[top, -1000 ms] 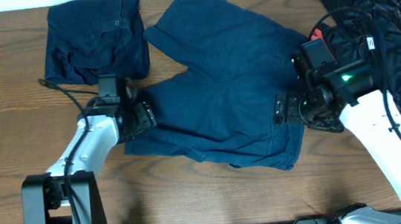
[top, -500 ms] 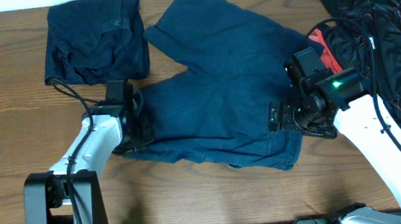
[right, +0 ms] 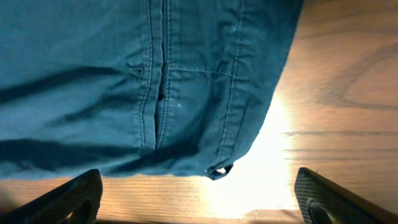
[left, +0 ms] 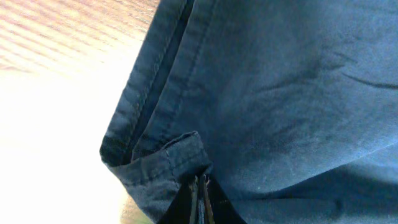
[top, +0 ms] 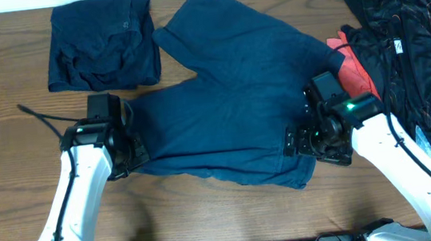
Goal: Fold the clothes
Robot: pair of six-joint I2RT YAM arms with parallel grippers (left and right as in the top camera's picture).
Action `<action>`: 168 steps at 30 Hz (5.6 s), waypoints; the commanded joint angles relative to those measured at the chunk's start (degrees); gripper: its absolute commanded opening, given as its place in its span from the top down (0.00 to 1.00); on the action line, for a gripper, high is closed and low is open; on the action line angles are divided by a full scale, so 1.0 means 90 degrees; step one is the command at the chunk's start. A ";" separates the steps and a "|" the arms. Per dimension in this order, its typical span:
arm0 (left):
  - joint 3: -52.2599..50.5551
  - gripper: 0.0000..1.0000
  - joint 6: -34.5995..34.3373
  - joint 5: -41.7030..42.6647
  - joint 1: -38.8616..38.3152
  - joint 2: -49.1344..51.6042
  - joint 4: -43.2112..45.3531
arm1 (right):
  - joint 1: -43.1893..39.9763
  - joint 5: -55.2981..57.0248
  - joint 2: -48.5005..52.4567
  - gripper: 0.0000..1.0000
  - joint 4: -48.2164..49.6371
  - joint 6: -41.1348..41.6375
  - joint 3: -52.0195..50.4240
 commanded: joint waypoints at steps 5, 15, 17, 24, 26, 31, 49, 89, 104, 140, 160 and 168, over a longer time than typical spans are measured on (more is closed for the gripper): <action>0.0131 0.94 -0.0061 -0.0386 0.0027 0.0024 -0.0058 | 0.0452 -0.0248 -0.0080 0.20 0.0505 0.0495 -0.0661; 0.0104 0.94 -0.0080 -0.0386 0.0027 0.0046 -0.0012 | 0.1280 0.0000 -0.0075 0.36 0.1226 0.1481 -0.1418; 0.0104 0.94 -0.0083 -0.0386 0.0027 0.0046 -0.0012 | 0.1365 0.0168 -0.0070 0.35 0.1285 0.1625 -0.1481; 0.0104 0.94 -0.0083 -0.0386 0.0027 0.0046 -0.0012 | 0.1557 0.0396 0.0223 0.33 0.1678 0.1809 -0.1668; 0.0104 0.94 -0.0083 -0.0386 0.0027 0.0046 -0.0012 | 0.1586 0.0389 0.0410 0.45 0.1724 0.1807 -0.1673; 0.0107 0.94 -0.0095 -0.0488 0.0032 0.0039 -0.0007 | 0.1576 0.0333 0.0595 0.99 0.1741 0.1807 -0.1668; 0.0119 0.94 -0.0491 -0.0163 0.0044 -0.2344 -0.0969 | -0.1513 0.0452 -0.2290 0.99 -0.1979 -0.0782 0.0704; -0.1178 0.31 -0.2093 0.1197 -0.3640 -0.2754 -0.1061 | -0.1945 0.0452 -0.2198 0.95 -0.2761 -0.1491 0.1375; -0.1683 0.23 -0.1979 0.1175 -0.5469 -0.0359 0.0192 | -0.1945 0.0454 -0.2198 0.95 -0.2871 -0.1535 0.1375; -0.1188 0.94 -0.1214 0.1535 -0.5705 0.0248 0.0763 | -0.1945 0.0498 -0.2198 0.95 -0.2900 -0.1535 0.1375; 0.2470 0.94 -0.0937 -0.0712 -0.4551 -0.1860 -0.2028 | -0.1945 0.0328 -0.3062 0.99 -0.2902 -0.1146 0.1375; 0.2499 0.94 -0.0925 -0.1974 -0.4549 -0.2047 -0.1377 | -0.1948 0.0894 -0.3390 0.99 -0.2467 -0.1027 0.1375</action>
